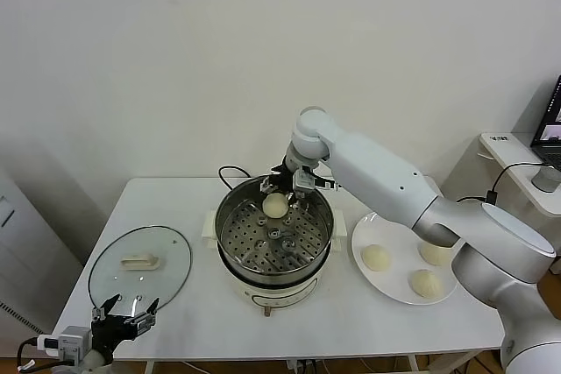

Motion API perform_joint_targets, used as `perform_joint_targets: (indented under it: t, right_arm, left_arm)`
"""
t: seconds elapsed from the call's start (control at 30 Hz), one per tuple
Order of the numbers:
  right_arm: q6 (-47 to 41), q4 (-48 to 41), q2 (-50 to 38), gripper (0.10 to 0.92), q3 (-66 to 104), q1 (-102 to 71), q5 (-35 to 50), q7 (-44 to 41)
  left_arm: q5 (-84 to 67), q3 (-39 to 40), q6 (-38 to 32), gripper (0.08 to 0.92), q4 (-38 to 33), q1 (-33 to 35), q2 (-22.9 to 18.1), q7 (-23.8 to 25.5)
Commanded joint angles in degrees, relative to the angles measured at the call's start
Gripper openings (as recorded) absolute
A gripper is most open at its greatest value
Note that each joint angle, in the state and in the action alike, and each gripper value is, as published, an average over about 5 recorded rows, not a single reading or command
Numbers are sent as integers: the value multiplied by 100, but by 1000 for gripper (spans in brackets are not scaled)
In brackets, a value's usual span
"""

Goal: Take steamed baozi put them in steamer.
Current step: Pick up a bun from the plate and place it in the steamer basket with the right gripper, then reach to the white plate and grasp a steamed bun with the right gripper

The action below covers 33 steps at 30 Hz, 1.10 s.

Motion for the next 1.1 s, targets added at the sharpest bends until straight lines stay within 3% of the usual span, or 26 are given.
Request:
perform_joint_targets:
  t: [0.03,0.27,0.5,0.77,1.1]
  right_arm:
    - [91,-53,-365,815,-542,1000,1437,-213]
    - [-2370,-162,-1346,823,-2284,2530,4003,-676]
    - [-3928,-127,-1981,823,-3610,3295,5024,-1136]
    - [-4644,15,-2384,823,-3992,2742,5542,-1097]
    - [-4746,206,-2628,823,-3739,1891,5216,-605]
  left_arm:
    - [1,1,-2,823,17,-1,-19,0]
    - [0,27,-4,823,25,-54,-22,4]
    - [-6,48,3,823,18,-119,-33,3]
    - [-5,-49,-43,823,-1,-18,-93,3]
    - [13,-135,-86,823,-38,103,-179,2]
